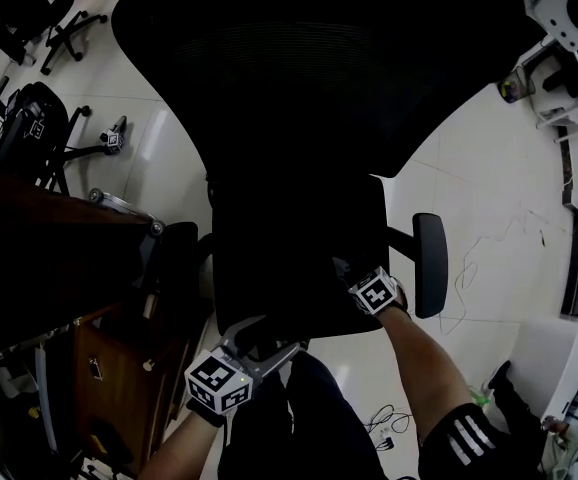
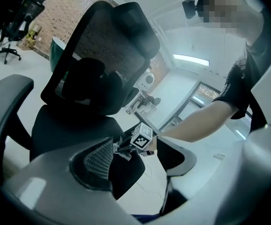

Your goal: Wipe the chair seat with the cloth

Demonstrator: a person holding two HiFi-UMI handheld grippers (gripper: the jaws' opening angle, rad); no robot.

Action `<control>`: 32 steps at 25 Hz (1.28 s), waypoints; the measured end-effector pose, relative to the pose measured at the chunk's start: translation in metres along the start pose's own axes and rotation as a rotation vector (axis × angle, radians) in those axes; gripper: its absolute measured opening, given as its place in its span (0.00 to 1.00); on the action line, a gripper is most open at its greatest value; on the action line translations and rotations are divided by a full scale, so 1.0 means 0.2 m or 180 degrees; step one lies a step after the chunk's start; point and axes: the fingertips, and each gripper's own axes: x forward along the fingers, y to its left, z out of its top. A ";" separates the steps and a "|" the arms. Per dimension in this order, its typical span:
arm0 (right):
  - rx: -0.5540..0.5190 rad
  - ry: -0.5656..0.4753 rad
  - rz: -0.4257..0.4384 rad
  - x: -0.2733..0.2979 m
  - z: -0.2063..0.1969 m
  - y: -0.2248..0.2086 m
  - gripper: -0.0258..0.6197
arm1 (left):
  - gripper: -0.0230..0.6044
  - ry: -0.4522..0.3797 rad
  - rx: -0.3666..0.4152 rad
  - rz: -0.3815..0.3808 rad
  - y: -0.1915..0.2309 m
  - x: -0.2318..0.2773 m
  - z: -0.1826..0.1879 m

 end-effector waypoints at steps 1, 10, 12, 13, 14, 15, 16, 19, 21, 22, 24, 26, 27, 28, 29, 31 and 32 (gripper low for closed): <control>0.0015 -0.0054 -0.0057 -0.01 0.00 -0.03 0.09 | 0.54 0.0011 0.0010 -0.0019 -0.02 0.01 0.00; 0.0055 -0.0366 0.0143 -0.03 0.29 0.24 0.10 | 0.54 0.0024 0.0021 0.0113 0.04 -0.18 -0.02; -0.0202 -0.0456 0.0372 -0.03 0.44 0.47 0.10 | 0.54 -0.0003 0.0002 0.0218 0.07 -0.26 -0.02; -0.0318 -0.0514 0.0511 -0.02 0.53 0.61 0.10 | 0.54 -0.0009 -0.0014 0.0268 0.09 -0.30 -0.03; -0.0416 -0.0571 0.0646 0.00 0.60 0.74 0.10 | 0.54 -0.0008 -0.0030 0.0315 0.11 -0.34 -0.04; -0.0512 -0.0620 0.0771 0.02 0.67 0.87 0.10 | 0.54 -0.0002 -0.0046 0.0358 0.13 -0.37 -0.05; -0.0620 -0.0653 0.0887 0.05 0.73 1.00 0.10 | 0.54 0.0007 -0.0061 0.0396 0.15 -0.40 -0.07; -0.0947 -0.0638 0.1154 0.16 0.81 1.33 0.10 | 0.54 0.0021 -0.0115 0.0485 0.17 -0.47 -0.13; -0.1071 -0.0560 0.1217 0.23 0.79 1.44 0.10 | 0.54 0.0008 -0.0163 0.0546 0.18 -0.49 -0.14; -0.1109 -0.0519 0.1217 0.26 0.77 1.46 0.10 | 0.54 0.0002 -0.0189 0.0576 0.18 -0.49 -0.14; -0.1090 -0.0518 0.1218 0.30 0.73 1.48 0.10 | 0.54 -0.0016 -0.0232 0.0608 0.19 -0.50 -0.17; -0.0952 -0.0579 0.1278 0.30 0.71 1.48 0.10 | 0.54 -0.0019 -0.0256 0.0612 0.20 -0.50 -0.21; -0.0906 -0.0583 0.1307 0.30 0.68 1.47 0.10 | 0.54 -0.0007 -0.0267 0.0611 0.20 -0.49 -0.23; -0.0900 -0.0560 0.1317 0.29 0.64 1.45 0.10 | 0.54 0.0012 -0.0276 0.0605 0.20 -0.48 -0.23; -0.0918 -0.0517 0.1303 0.28 0.58 1.41 0.10 | 0.54 0.0031 -0.0281 0.0589 0.19 -0.46 -0.23; -0.0936 -0.0412 0.1231 0.27 0.45 1.31 0.10 | 0.54 0.0057 -0.0267 0.0525 0.15 -0.40 -0.23; -0.0918 -0.0361 0.1183 0.26 0.38 1.25 0.10 | 0.54 0.0069 -0.0251 0.0485 0.13 -0.37 -0.23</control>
